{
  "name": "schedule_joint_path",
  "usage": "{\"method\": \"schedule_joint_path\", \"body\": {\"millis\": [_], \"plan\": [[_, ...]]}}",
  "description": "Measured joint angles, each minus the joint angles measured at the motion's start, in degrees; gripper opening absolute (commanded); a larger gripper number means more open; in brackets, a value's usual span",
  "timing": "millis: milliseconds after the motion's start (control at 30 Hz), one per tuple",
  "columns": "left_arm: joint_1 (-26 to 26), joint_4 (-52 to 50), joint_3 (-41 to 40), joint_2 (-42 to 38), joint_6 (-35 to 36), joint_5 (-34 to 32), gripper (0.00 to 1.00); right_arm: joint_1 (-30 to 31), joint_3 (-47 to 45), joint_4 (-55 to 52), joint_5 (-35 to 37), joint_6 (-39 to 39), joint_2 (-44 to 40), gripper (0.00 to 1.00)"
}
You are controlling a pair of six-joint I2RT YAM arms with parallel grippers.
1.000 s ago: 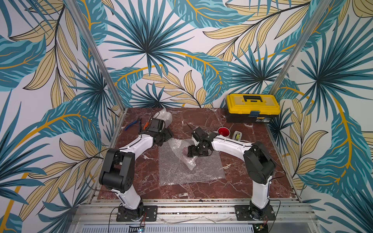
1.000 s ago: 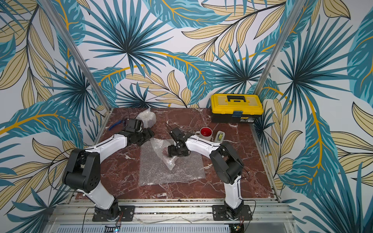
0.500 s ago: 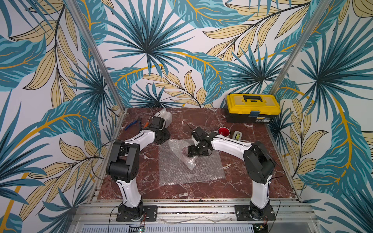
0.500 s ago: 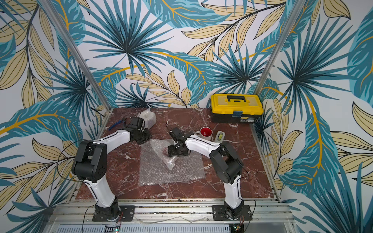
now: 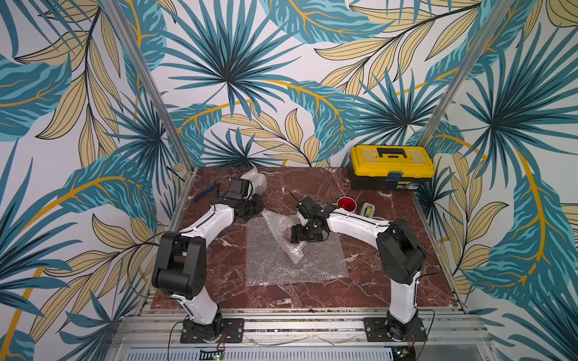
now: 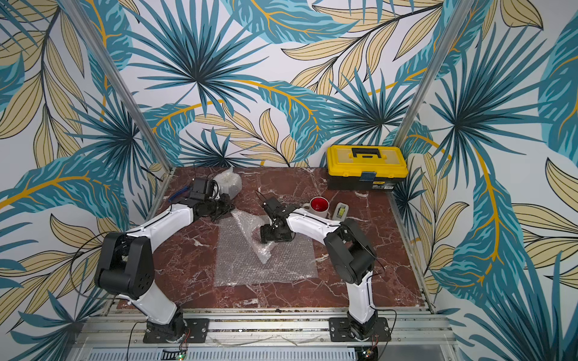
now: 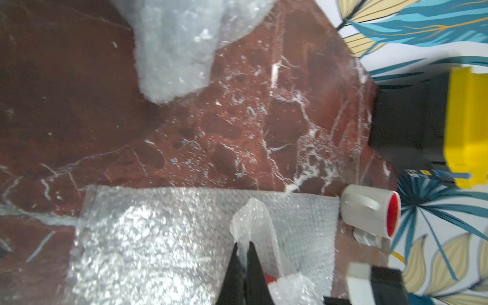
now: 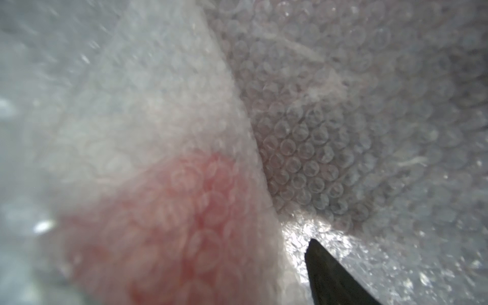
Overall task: Wrap mugs in bubble wrap
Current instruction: Wrap the mug in bubble wrap.
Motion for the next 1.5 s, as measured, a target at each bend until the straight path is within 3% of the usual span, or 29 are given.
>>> {"method": "schedule_joint_path", "body": {"millis": [267,733,1100,1500], "plan": [[-1.9,4.3,-7.6,-8.6,-1.3,4.3,0.00,0.0,0.9,-0.7,-0.1,0.0,0.7,0.78],[-12.2,10.2,-17.1,-18.9,-4.6,4.6,0.00,0.0,1.4,-1.7,-2.1,0.7,1.1,0.78],[-17.2,14.4,-20.9,-18.8,-6.0,2.9,0.00,-0.1,0.9,-1.5,-2.6,2.4,-3.9,0.78],[-21.3,15.6,-21.3,-13.4,-4.4,1.3,0.00,-0.9,-0.1,-5.1,4.1,2.6,-11.2,0.78]]}}
